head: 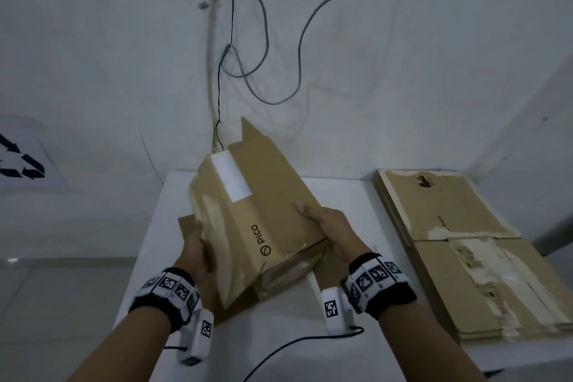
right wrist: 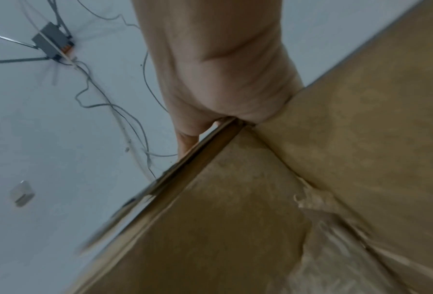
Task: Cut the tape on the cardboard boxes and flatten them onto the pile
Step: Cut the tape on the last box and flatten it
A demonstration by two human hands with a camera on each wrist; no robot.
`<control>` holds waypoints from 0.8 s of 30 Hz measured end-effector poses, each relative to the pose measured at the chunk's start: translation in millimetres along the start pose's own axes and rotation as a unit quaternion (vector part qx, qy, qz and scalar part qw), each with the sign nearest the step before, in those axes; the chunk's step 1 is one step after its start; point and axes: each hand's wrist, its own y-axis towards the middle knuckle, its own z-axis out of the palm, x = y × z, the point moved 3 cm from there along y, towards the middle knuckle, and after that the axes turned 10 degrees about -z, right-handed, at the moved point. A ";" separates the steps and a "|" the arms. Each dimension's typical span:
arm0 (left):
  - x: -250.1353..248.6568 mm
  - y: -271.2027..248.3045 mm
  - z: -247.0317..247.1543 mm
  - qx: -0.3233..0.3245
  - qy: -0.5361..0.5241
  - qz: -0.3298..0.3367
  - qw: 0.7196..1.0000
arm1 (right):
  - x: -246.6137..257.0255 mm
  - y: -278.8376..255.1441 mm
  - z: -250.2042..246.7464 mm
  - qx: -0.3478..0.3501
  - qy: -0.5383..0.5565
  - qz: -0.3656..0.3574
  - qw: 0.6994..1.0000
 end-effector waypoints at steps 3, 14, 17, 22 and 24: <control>-29.6 -9.9 -14.1 -0.069 0.036 0.093 0.993 | -7.9 6.7 -6.6 -0.023 0.013 0.034 0.999; -50.9 -66.3 100.8 0.018 0.309 0.328 0.893 | -22.5 18.8 -14.3 -0.055 -0.036 0.050 0.997; -24.7 -43.6 121.8 -0.076 0.475 0.297 0.825 | -26.4 14.8 -16.9 -0.049 -0.074 0.046 0.995; -12.0 -25.9 127.0 -0.175 0.445 0.308 0.822 | -24.6 2.0 -18.8 -0.023 0.004 0.025 0.999; -14.5 -23.2 125.8 -0.164 0.415 0.304 0.841 | -24.5 -1.5 -20.6 0.009 0.025 0.016 1.000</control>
